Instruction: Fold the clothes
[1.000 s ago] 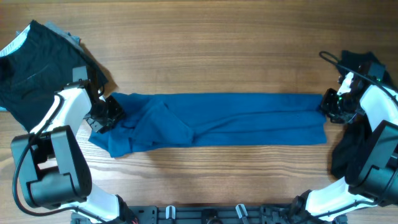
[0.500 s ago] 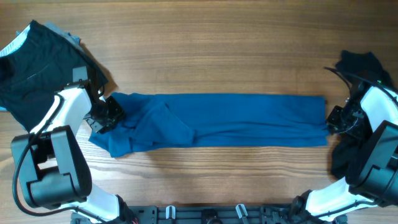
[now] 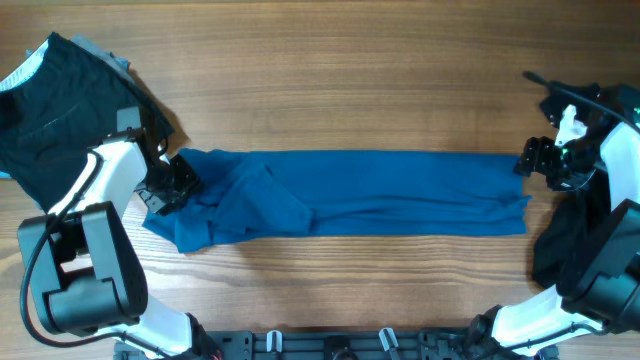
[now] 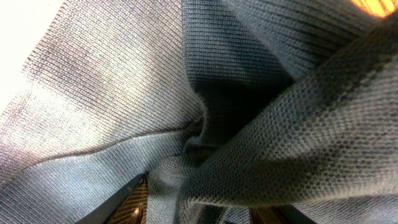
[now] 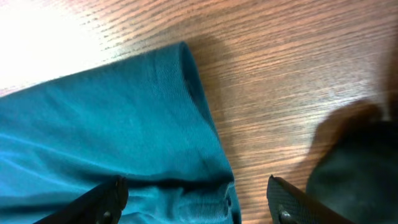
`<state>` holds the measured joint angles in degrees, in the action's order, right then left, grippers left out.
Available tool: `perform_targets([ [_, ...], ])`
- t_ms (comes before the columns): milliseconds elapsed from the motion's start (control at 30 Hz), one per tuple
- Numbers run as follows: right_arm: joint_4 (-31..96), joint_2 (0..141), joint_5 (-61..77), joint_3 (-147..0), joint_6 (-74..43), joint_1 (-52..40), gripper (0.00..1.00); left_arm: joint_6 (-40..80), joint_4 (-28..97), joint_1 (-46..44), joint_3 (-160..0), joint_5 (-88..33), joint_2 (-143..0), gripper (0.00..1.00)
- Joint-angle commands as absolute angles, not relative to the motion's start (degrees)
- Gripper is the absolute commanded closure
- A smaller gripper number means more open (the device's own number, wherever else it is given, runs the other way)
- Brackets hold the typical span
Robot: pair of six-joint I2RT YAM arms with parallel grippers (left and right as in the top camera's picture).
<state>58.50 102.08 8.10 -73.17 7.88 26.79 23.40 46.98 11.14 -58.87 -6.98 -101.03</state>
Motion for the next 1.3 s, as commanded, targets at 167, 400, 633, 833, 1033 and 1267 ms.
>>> perform_targets([
  [167,48.58,101.91,6.07,-60.99,9.93,26.76,0.3,22.92,46.87,11.16,-58.61,-7.49,-100.86,0.48],
  [400,42.28,101.91,12.16,-52.73,9.58,26.74,0.39,22.92,46.89,11.16,-58.61,-7.46,-100.86,0.48],
  [633,41.6,101.91,12.12,-52.9,6.35,26.76,0.83,22.92,46.92,11.16,-58.61,-7.49,-100.86,0.48],
  [833,46.44,101.89,6.24,-62.96,1.72,26.76,0.94,19.88,46.57,11.16,-60.07,-17.54,-100.2,0.26],
  [1033,56.21,101.32,2.37,-78.83,1.96,26.02,0.96,19.92,49.84,11.16,-62.11,-17.58,-92.51,0.23],
  [1267,59.99,100.99,3.22,-78.39,1.28,10.37,0.96,20.34,51.37,11.09,-62.04,-17.58,-91.92,0.22],
])
